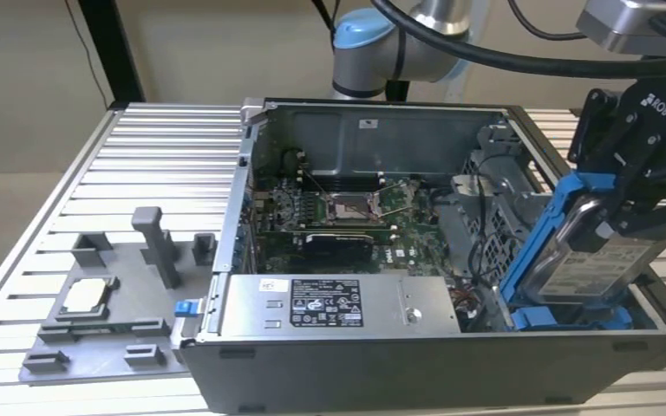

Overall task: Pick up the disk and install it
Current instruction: 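Insert the disk into the insertion slot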

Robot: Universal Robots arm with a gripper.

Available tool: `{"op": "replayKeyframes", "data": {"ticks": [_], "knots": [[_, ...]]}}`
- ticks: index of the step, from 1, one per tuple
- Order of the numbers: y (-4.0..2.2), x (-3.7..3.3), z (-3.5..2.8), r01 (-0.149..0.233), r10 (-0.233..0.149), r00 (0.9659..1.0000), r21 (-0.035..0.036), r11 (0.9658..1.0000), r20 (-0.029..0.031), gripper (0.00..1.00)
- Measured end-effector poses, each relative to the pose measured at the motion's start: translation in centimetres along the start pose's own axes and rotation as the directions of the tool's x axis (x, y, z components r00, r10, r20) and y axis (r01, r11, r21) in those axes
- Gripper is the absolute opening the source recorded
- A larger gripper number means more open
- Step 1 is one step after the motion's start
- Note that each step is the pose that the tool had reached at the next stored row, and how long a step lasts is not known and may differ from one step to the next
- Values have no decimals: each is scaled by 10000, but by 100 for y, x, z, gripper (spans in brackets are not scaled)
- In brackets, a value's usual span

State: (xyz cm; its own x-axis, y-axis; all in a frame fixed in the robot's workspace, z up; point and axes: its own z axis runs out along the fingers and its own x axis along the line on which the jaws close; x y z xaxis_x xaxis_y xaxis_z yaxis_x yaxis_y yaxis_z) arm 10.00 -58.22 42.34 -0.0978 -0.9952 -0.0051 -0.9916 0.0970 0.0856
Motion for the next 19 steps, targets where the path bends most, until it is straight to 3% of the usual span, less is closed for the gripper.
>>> {"op": "replayKeyframes", "data": {"ticks": [3,5,14,19], "knots": [[1,10,-14,-2,2,10000,-147,9999,-14,0],[1,10,-14,-4,4,10000,-150,9999,-14,0],[-41,14,32,-5,5,10000,-322,9995,-14,0],[-116,7,105,-6,5,10000,-378,9993,-17,0]]}}
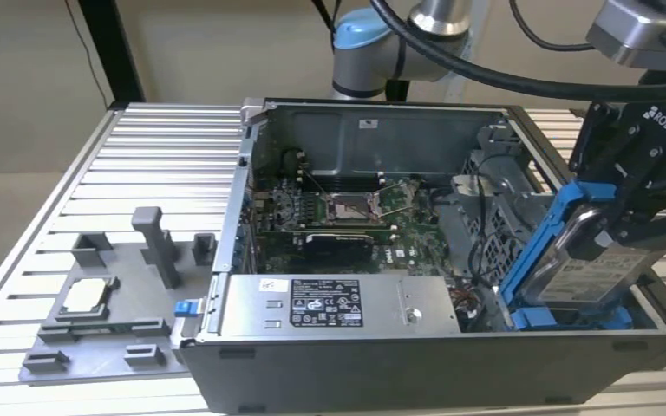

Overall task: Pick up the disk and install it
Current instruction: 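Insert the disk into the insertion slot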

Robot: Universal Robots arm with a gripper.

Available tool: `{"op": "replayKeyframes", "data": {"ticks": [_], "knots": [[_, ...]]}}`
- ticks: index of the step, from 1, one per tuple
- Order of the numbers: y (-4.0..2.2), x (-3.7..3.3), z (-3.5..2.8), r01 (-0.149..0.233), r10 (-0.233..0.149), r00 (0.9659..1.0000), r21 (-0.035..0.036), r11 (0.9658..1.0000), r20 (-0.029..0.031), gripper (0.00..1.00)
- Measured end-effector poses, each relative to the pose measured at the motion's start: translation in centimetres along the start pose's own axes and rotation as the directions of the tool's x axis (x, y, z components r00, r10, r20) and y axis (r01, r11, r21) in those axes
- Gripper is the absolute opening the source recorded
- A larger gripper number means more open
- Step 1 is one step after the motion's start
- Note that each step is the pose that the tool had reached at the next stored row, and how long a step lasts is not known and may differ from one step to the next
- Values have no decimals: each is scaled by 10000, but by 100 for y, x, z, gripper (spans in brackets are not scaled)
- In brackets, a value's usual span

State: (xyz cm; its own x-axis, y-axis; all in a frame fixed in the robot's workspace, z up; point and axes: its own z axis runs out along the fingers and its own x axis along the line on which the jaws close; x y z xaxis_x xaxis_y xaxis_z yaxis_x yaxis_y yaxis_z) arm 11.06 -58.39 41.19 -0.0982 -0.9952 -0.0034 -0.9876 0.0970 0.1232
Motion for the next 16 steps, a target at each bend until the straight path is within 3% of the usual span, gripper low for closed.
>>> {"op": "replayKeyframes", "data": {"ticks": [3,8,9,16], "knots": [[-22,-1,45,3,-3,10000,-3,10000,20,0],[-22,-1,44,1,-1,10000,0,10000,18,0],[-22,-1,44,2,-2,10000,0,10000,17,100],[-20,-1,26,-18,18,10000,0,10000,40,100]]}}
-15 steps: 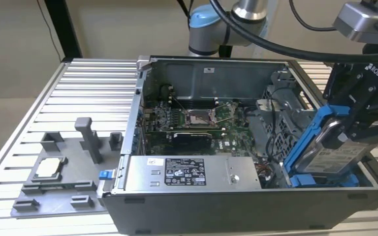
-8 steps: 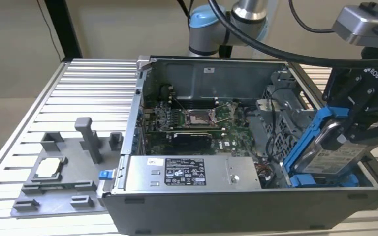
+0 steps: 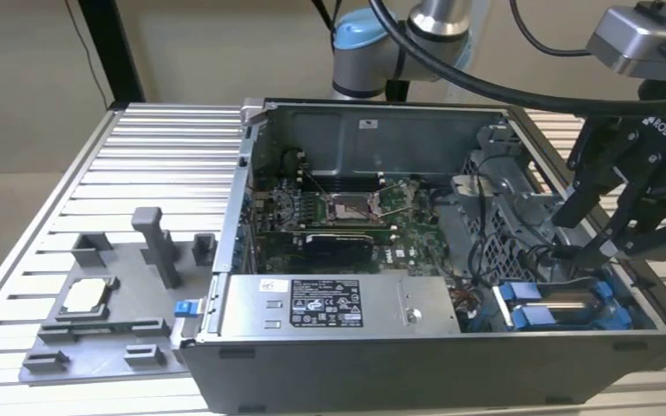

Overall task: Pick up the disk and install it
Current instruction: 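Insert the disk into the insertion slot, then insert the first disk wire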

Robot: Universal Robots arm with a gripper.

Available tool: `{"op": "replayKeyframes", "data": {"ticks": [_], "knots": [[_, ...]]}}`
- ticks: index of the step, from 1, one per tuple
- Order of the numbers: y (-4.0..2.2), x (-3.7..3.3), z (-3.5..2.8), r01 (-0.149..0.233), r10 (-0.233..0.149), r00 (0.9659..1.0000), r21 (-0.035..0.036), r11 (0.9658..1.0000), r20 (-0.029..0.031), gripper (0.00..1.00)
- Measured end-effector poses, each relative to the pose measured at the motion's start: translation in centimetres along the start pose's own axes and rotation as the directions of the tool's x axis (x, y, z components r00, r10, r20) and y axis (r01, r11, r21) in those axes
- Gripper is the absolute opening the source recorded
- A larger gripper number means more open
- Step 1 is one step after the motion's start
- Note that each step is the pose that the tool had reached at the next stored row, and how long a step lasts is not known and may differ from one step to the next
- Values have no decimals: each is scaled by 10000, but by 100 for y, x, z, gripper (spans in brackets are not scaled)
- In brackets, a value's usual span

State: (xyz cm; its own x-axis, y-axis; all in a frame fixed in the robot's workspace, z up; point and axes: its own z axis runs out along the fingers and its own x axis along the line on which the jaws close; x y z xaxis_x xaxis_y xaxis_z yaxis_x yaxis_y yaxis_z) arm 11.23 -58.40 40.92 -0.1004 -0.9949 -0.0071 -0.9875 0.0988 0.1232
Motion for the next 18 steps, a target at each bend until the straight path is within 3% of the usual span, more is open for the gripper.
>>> {"op": "replayKeyframes", "data": {"ticks": [1,2,3,4,6,18], "knots": [[-2,0,-1,4,-4,10000,-3,10000,36,100],[-2,-1,-1,18,-18,9999,-13,10000,140,100],[-6,-1,-1,40,-40,9995,-23,10000,312,100],[-12,-2,2,58,-56,9990,-32,10000,443,100],[-21,1,16,72,-70,9984,-36,10000,568,100],[-31,37,24,73,-71,9983,-36,10000,577,100]]}}
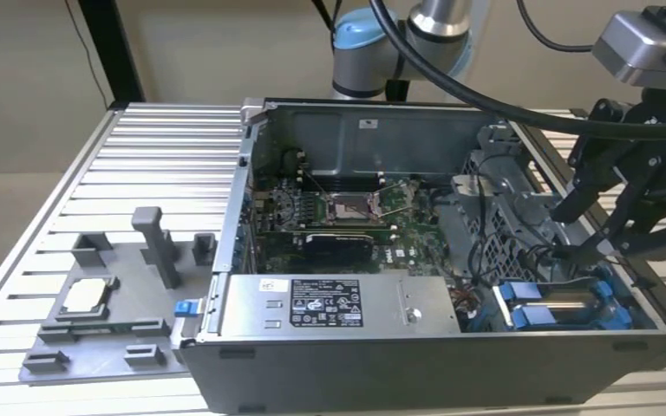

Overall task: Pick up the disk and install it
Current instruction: 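Insert the first disk wire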

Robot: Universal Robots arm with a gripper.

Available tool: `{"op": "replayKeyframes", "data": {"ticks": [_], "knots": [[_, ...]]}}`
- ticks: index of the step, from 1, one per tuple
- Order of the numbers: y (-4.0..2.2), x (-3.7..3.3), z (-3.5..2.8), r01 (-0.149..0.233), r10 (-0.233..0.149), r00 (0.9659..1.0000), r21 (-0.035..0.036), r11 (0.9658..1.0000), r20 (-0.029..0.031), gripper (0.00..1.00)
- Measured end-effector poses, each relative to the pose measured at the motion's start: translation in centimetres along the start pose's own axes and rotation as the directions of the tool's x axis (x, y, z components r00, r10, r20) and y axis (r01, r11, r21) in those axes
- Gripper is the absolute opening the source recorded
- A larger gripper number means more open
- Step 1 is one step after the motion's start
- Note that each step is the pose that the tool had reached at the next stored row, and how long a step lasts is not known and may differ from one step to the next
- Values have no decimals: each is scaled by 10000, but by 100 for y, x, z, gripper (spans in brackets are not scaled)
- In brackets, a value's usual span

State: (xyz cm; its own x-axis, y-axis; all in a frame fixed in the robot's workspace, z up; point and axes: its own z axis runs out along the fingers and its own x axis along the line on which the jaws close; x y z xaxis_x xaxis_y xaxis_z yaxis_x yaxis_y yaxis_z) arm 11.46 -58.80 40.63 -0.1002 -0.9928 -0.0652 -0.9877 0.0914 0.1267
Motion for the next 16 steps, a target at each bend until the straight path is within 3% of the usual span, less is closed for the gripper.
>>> {"op": "replayKeyframes", "data": {"ticks": [6,8,9,11,12,16], "knots": [[-1,4,-1,3,-3,10000,7,10000,14,100],[-1,5,0,33,-36,9999,180,9998,168,100],[-1,4,0,40,-46,9998,304,9995,198,100],[-1,5,5,-9,-2,9997,474,9989,224,100],[-2,5,6,-65,52,9997,526,9986,242,100],[-6,7,40,-652,633,9974,573,9962,346,100]]}}
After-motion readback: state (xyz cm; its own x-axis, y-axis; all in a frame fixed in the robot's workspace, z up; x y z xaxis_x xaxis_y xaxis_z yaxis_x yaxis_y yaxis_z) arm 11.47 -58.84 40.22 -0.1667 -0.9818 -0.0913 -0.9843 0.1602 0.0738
